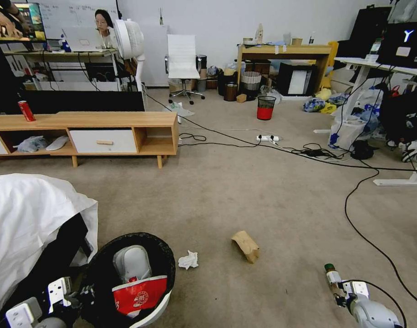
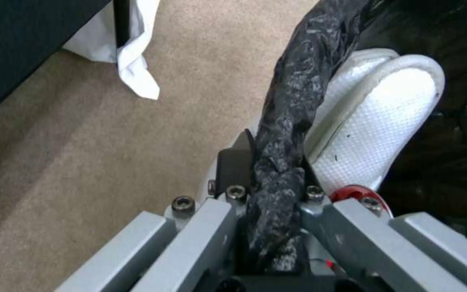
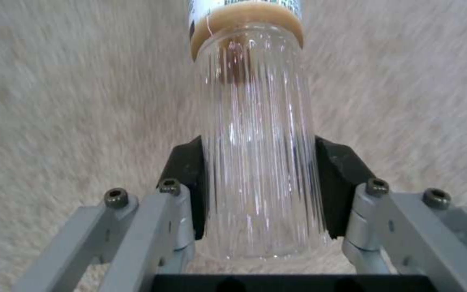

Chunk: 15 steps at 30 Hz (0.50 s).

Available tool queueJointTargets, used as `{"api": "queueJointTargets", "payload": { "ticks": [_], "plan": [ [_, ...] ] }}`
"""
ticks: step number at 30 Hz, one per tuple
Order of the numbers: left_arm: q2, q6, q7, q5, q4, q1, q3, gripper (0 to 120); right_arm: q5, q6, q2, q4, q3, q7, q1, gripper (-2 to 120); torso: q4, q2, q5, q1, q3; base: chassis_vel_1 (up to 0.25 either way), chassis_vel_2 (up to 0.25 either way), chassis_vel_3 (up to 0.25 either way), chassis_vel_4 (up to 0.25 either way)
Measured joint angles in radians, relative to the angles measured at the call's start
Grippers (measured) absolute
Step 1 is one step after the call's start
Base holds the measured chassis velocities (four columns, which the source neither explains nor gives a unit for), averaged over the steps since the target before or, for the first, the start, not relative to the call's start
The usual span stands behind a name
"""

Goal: Pick up the trash bin and place the garbage on the floor into it.

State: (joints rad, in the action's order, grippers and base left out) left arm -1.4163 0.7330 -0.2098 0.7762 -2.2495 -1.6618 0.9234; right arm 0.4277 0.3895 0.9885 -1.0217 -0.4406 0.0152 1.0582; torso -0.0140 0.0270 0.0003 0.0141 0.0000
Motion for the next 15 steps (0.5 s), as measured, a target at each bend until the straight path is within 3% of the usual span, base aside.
{"api": "queueJointTargets", "payload": {
  "ticks": [2,4,5,6,8,15],
  "plan": [
    [0.000,0.001,0.000,0.001,-0.007,-0.004,-0.002,2,0.046,-0.022,-0.039,-0.149,-0.026,0.002,0.067,38,-0.0003,0.000,-0.0001,0.000,0.000,0.000,0.000,0.000,0.000],
    [0.000,0.001,0.000,0.001,-0.009,-0.004,-0.003,2,0.058,-0.033,-0.050,-0.197,-0.032,0.002,0.085,38,-0.0003,0.000,-0.0002,0.000,0.000,0.000,0.000,0.000,0.000],
    [0.000,0.001,-0.002,0.002,-0.014,-0.004,-0.007,2,0.077,-0.076,-0.073,-0.296,-0.038,0.000,0.118,38,0.0000,0.000,-0.0007,0.000,0.000,0.000,0.000,0.000,0.000],
    [0.000,0.001,-0.002,0.002,-0.014,-0.004,-0.007,2,0.077,-0.076,-0.073,-0.296,-0.038,0.000,0.118,38,0.0000,0.000,-0.0007,0.000,0.000,0.000,0.000,0.000,0.000],
    [-0.002,0.001,-0.012,0.003,-0.019,0.001,-0.016,2,0.099,-0.157,-0.107,-0.423,-0.031,-0.016,0.140,38,0.0000,0.000,-0.0001,0.000,0.000,0.000,0.000,0.000,0.000],
    [0.005,0.002,-0.032,0.033,-0.034,0.016,-0.022,2,0.180,-0.218,-0.189,-0.644,0.021,-0.014,0.095,38,0.0006,0.000,-0.0006,0.000,0.000,0.000,0.000,0.000,0.000]
  ]
}}
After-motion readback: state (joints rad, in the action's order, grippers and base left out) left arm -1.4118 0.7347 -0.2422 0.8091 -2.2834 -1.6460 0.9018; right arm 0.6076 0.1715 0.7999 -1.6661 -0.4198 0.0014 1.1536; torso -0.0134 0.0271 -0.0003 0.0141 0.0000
